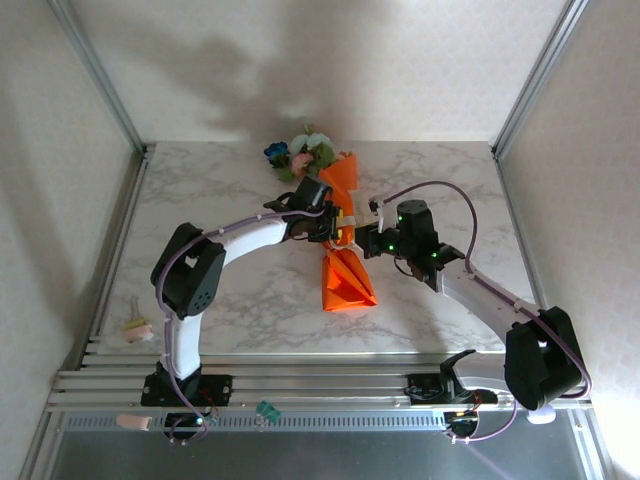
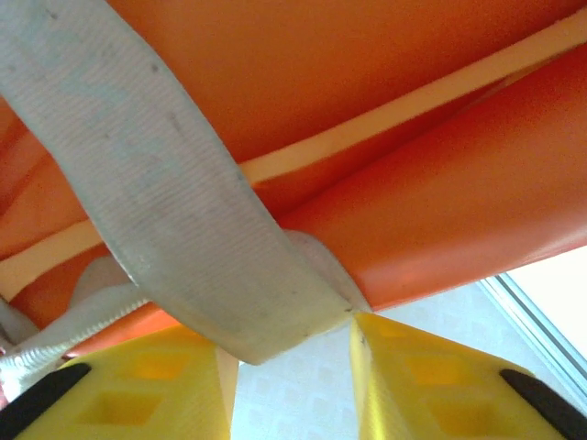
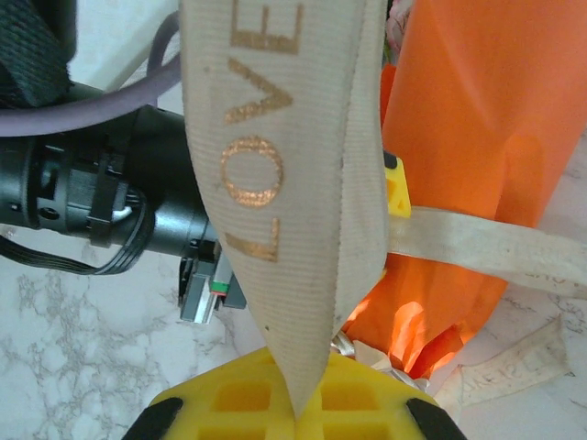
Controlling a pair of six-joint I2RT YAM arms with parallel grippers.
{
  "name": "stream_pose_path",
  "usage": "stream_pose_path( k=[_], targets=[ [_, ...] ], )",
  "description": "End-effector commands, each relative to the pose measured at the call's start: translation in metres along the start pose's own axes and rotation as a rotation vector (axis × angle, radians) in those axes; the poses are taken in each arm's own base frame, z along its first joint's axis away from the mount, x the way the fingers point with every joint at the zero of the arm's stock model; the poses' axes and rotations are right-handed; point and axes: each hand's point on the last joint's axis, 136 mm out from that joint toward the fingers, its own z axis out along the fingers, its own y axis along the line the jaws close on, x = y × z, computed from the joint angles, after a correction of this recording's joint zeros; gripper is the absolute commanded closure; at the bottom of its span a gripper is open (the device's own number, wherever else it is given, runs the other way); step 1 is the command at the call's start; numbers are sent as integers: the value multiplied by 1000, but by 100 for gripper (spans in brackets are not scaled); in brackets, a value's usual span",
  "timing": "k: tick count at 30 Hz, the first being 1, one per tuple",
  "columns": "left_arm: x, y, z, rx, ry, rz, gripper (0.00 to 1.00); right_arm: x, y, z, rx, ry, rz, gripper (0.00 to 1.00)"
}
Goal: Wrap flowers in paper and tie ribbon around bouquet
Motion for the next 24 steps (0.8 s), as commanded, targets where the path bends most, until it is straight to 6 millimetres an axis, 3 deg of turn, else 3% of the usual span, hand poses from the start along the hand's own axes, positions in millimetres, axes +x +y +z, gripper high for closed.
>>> stream_pose_path(
  k=[1, 5, 14, 24],
  targets=[
    [-13, 7, 6, -35, -53, -218, 70, -3, 5, -3, -3, -17, -12, 100],
    [-20, 10, 8, -39, -66, -220, 75, -2, 5, -3, -5, -16, -12, 100],
    [-22, 0, 0, 18, -65, -184, 100, -1, 4, -2, 3, -8, -16, 100],
    [-21, -7, -25, 105, -54, -161, 100, -1, 3, -2, 7, -2, -15, 100]
  ],
)
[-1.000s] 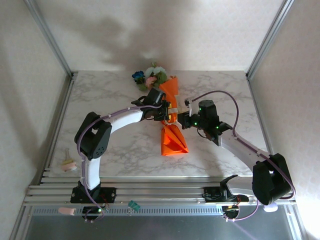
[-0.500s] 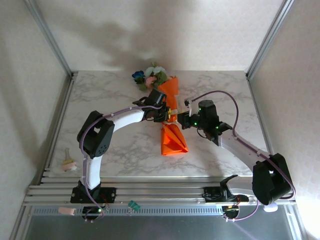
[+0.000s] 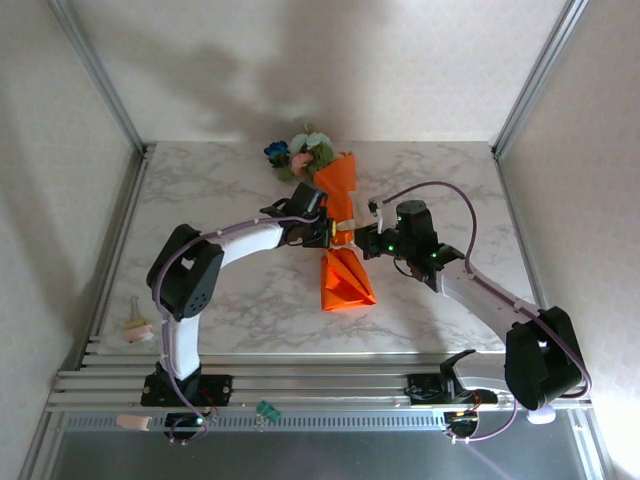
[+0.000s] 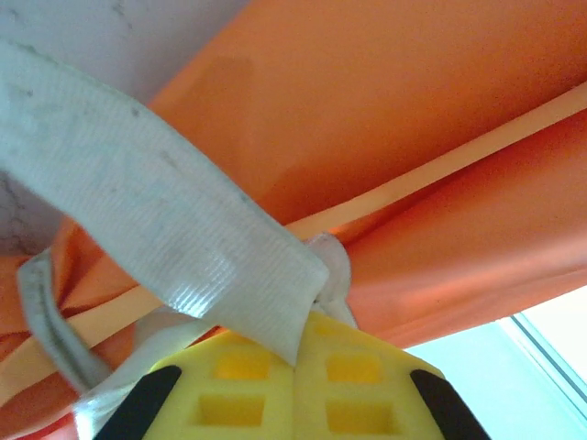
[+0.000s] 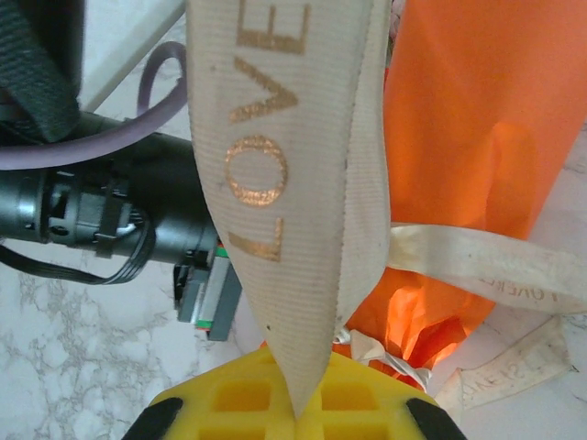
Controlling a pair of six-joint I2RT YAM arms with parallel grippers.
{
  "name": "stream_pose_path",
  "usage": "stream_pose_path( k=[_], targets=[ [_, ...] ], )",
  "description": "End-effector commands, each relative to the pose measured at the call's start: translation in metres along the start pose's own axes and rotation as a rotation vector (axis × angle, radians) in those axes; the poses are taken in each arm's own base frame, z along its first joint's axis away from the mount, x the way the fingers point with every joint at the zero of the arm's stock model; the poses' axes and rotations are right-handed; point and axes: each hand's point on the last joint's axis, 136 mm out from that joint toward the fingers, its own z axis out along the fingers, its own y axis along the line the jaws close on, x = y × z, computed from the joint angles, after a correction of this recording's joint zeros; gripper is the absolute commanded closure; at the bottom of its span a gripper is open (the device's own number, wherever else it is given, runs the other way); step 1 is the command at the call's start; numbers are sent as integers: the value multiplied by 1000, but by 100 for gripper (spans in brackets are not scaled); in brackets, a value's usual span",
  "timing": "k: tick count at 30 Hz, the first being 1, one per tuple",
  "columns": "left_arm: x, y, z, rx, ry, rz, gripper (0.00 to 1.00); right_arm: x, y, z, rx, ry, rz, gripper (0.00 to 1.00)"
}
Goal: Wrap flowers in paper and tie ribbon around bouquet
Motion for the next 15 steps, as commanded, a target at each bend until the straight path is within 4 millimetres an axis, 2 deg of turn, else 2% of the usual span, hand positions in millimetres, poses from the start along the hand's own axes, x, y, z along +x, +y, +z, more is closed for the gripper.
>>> stream_pose_path(
  k=[1, 6, 15],
  targets=[
    [0, -20, -21, 96, 0, -149, 100, -3, 2, -2, 8, -8, -14, 100],
    [10, -32, -27, 147, 42, -68, 100, -3, 3, 0, 0, 2, -18, 100],
    [28, -31, -21, 128, 142, 99, 100, 4, 2, 3, 8, 99, 3, 100]
  ],
)
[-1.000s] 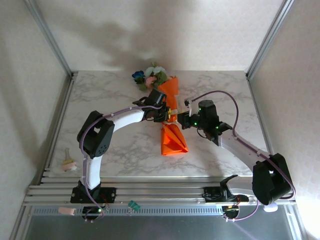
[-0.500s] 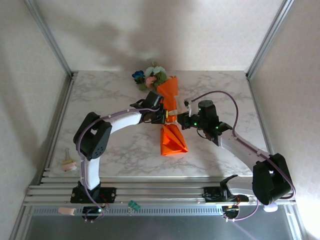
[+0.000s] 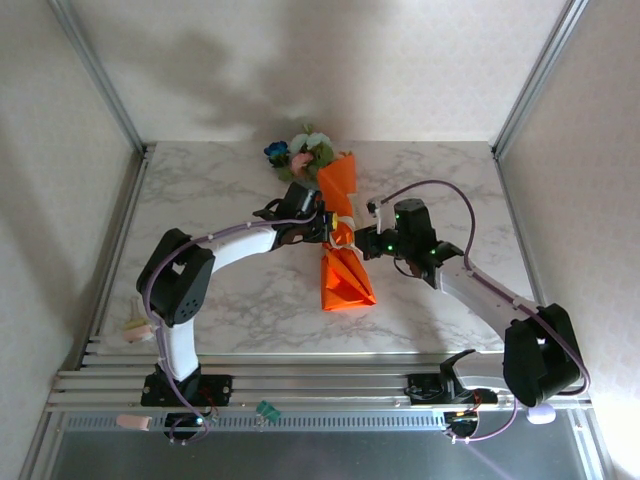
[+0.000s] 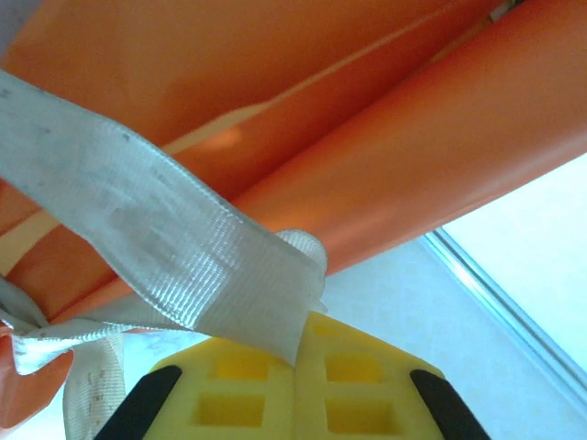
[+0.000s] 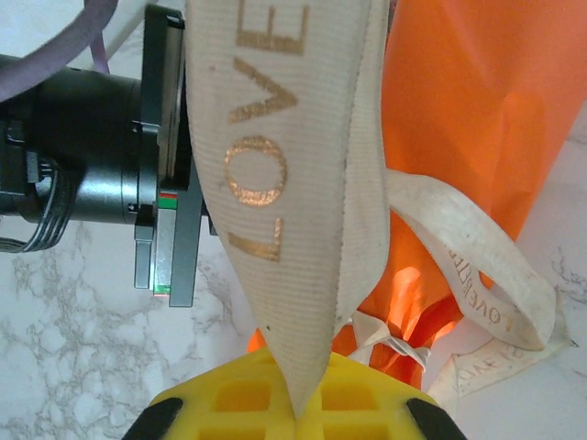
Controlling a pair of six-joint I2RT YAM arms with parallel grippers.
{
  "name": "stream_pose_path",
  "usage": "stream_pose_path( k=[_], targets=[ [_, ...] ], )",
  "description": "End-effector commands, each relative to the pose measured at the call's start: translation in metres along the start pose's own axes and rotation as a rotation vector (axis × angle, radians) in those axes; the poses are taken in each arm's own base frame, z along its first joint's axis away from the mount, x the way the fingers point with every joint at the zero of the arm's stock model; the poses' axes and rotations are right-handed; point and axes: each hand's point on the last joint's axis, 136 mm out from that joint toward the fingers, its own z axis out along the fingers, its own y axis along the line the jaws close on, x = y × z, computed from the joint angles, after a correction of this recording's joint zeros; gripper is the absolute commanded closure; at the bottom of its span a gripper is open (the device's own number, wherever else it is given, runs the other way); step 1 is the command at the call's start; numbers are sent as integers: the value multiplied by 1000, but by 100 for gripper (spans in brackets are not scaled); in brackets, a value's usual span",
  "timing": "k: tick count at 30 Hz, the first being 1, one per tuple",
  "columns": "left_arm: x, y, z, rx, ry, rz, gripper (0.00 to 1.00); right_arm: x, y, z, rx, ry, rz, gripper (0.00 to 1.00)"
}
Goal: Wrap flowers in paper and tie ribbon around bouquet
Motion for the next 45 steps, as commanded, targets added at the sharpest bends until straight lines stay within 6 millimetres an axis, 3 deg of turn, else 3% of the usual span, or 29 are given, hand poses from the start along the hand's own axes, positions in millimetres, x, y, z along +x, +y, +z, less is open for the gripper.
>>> stream_pose_path(
  k=[1, 4, 13, 17, 24, 32, 38, 45],
  targets=[
    [12, -12, -5, 25, 60, 91, 100, 0, 4, 2, -2, 62, -8, 100],
    [18, -18, -11, 37, 79, 203, 100, 4, 4, 4, -4, 127, 7, 100],
    [24, 2, -28, 7, 106, 412, 100, -2, 6, 21, -83, 281, 165, 100],
    [27, 2, -36, 58, 125, 463, 100, -1, 0, 26, -55, 370, 229, 100],
    [30, 20, -31, 15, 164, 565, 100, 15, -9, 25, -14, 492, 218, 100],
    [42, 23, -37, 46, 192, 695, 100, 33, -10, 29, -26, 611, 247, 100],
    [40, 40, -33, -9, 194, 774, 100, 40, -17, 23, 10, 658, 201, 100],
    [50, 46, -38, -31, 164, 1008, 100, 48, -15, 18, -5, 708, 198, 100]
  ],
)
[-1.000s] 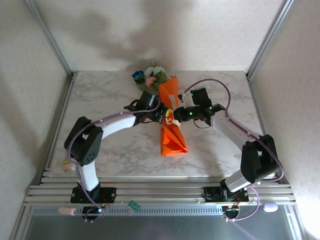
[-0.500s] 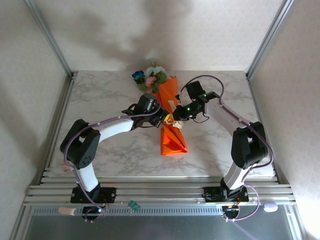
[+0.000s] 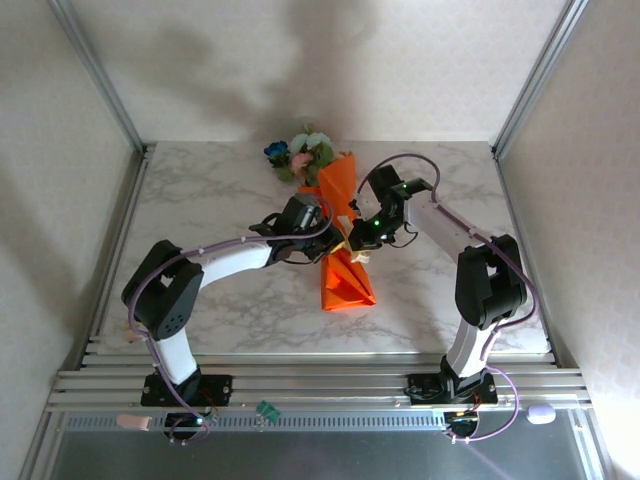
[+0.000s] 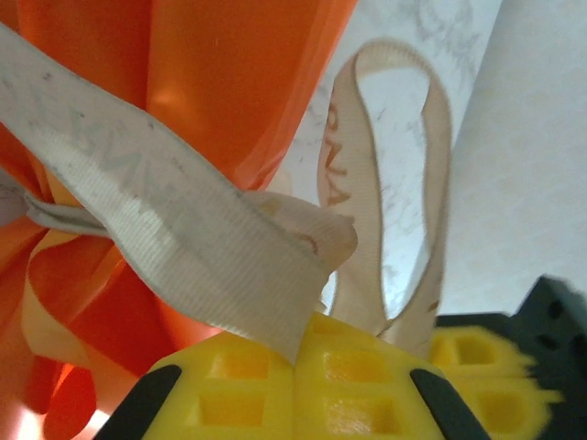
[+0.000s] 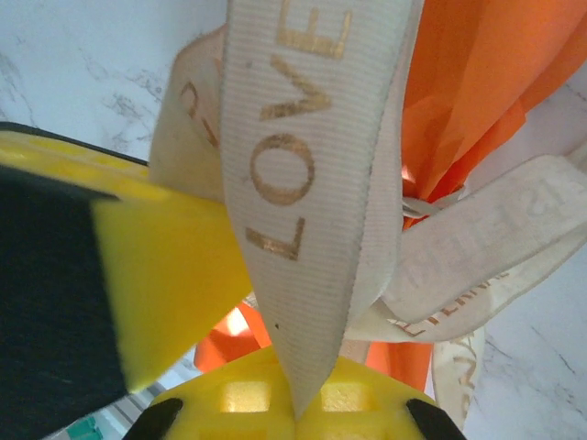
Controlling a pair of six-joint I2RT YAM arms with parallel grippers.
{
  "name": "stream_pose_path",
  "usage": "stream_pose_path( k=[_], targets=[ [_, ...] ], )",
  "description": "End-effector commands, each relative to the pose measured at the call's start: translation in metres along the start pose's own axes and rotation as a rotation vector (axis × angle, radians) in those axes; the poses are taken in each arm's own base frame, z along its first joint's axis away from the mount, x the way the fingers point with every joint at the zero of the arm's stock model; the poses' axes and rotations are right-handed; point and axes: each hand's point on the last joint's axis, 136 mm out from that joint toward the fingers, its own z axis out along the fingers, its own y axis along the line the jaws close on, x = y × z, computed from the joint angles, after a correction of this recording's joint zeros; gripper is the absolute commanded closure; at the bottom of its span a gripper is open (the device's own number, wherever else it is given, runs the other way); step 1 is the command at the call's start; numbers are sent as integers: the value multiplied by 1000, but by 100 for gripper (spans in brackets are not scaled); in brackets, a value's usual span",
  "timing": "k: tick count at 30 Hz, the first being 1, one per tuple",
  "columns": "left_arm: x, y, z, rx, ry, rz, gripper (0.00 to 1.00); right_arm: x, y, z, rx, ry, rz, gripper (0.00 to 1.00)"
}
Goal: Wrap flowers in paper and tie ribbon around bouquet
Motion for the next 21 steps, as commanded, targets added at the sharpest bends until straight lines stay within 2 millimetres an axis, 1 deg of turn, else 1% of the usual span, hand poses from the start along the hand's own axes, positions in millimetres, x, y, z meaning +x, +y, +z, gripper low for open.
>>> stream_pose_path(
  k=[1, 3, 5, 7, 10, 14, 21],
  targets=[
    [6, -12, -14, -17, -32, 180, 100, 6, -2, -4, 8, 43, -13, 100],
    [8, -11, -17, -22, -44, 221, 100, 7, -2, -3, 7, 52, -21, 100],
    [10, -5, -20, -29, -58, 245, 100, 8, -3, -3, 9, 63, -17, 100],
    [12, 0, -24, -9, -77, 248, 100, 8, -2, -2, 6, 70, -15, 100],
    [13, 1, -28, 39, -99, 233, 100, 7, 4, -3, -22, 74, -1, 100],
    [14, -1, -23, 83, -93, 190, 100, 4, 9, -1, -45, 59, 22, 100],
    [9, -15, -17, 165, -104, 117, 100, -3, 13, 0, -69, 30, 68, 100]
  ],
)
